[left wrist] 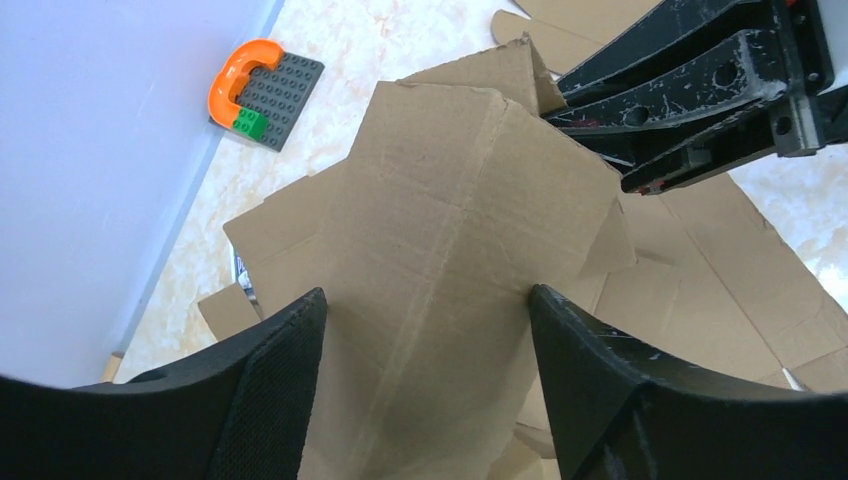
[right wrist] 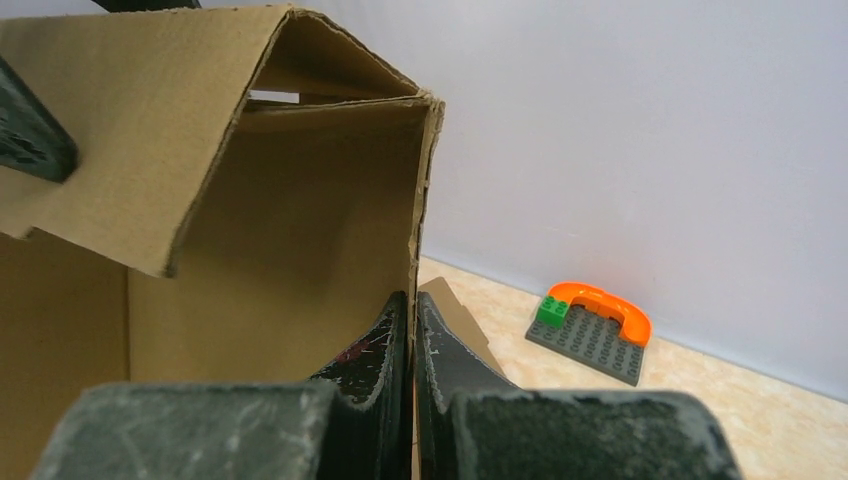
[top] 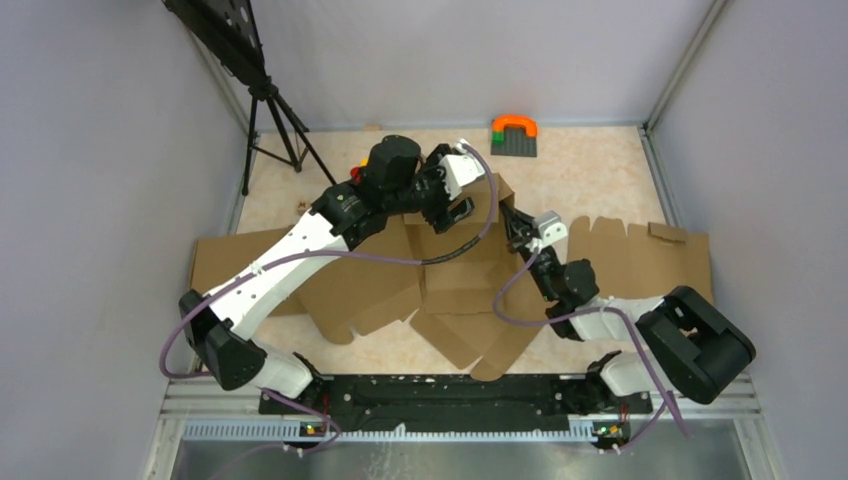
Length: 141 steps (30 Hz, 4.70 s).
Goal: Fold the paper box
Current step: Fold the paper box at the center of the board.
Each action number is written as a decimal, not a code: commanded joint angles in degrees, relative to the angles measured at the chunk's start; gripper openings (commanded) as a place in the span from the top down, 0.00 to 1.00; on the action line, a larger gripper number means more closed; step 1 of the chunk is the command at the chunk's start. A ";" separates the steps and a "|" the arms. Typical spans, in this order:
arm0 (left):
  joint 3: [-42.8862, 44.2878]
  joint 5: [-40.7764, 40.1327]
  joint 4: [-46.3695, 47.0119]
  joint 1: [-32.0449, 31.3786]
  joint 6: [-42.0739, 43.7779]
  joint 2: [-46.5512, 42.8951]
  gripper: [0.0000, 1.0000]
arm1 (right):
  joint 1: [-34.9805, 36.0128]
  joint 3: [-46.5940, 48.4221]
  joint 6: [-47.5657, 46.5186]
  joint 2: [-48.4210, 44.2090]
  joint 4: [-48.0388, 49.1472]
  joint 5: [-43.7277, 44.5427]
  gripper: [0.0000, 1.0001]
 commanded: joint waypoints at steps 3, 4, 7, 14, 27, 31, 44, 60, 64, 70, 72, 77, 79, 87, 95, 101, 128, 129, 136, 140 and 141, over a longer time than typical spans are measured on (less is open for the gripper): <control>-1.55 -2.98 2.44 -1.30 4.51 0.19 0.34 | 3.26 2.94 -3.14 0.69 -0.95 0.16 0.99; -2.42 -3.28 3.55 -1.52 4.83 -0.30 0.35 | 3.96 3.16 -4.08 0.86 -1.15 1.55 0.98; -4.30 -4.04 6.32 -1.95 5.56 -1.57 0.34 | 6.69 4.24 -6.58 1.70 -1.44 6.67 0.99; -4.90 -5.64 6.26 -2.24 6.20 -1.07 0.34 | 12.37 8.31 -13.87 7.81 2.59 21.19 1.00; -7.55 -9.99 7.61 -2.25 7.48 -2.72 0.30 | 15.12 10.93 -16.91 11.27 3.57 26.43 1.00; -9.31 -11.71 10.51 -2.24 6.83 -3.11 0.38 | 15.11 10.75 -16.65 10.77 3.95 26.14 1.00; -9.76 -15.53 13.59 -2.82 10.48 -0.44 0.71 | 15.19 11.92 -11.23 8.28 -1.75 23.89 1.00; -10.70 -29.12 18.71 -3.62 12.77 3.21 1.00 | 15.12 12.66 -6.55 2.43 -12.92 25.02 0.46; -5.29 -28.56 12.01 -0.59 8.10 6.60 1.00 | 13.04 12.97 0.20 -2.89 -21.63 23.92 0.43; 5.46 -23.99 -1.38 7.23 -5.28 13.16 1.00 | 7.35 14.67 14.05 -12.26 -40.85 21.09 0.41; 10.74 -20.53 -8.06 11.41 -10.80 16.93 1.00 | 5.79 18.28 18.88 -13.70 -52.27 20.73 0.41; 16.30 -8.43 -16.17 20.70 -22.96 22.82 1.00 | 1.88 26.70 27.83 -14.19 -77.24 16.07 0.41; 16.35 -7.36 -17.16 22.58 -25.30 24.01 1.00 | 0.25 28.40 30.58 -14.17 -82.97 12.75 0.41; 12.32 -13.27 -19.45 22.64 -28.33 26.82 1.00 | -0.97 27.48 35.32 -14.75 -91.62 6.15 0.41; 3.52 -21.65 -14.07 20.79 -28.93 24.71 1.00 | -1.22 24.14 37.82 -15.08 -91.80 1.94 0.41; -1.26 -27.15 -10.35 18.79 -30.58 22.92 0.77 | -1.15 21.66 38.85 -17.20 -90.37 -0.06 0.41; -7.27 -21.76 -17.16 21.66 -34.62 23.11 0.66 | -1.85 24.53 37.11 -18.35 -91.24 -2.87 0.40; -7.66 -22.74 -16.73 21.66 -35.17 23.08 0.68 | -1.85 24.57 37.16 -18.33 -91.23 -2.92 0.40; -11.75 -30.46 -12.32 20.61 -37.45 21.40 1.00 | -1.86 24.83 37.04 -18.20 -90.82 -3.38 0.40; -12.48 -32.93 -11.48 19.73 -37.55 20.62 1.00 | -1.86 25.17 36.57 -17.61 -90.77 -3.19 0.40; -12.39 -33.34 -11.72 19.57 -37.55 20.67 1.00 | -1.92 25.19 36.58 -17.50 -90.88 -3.37 0.40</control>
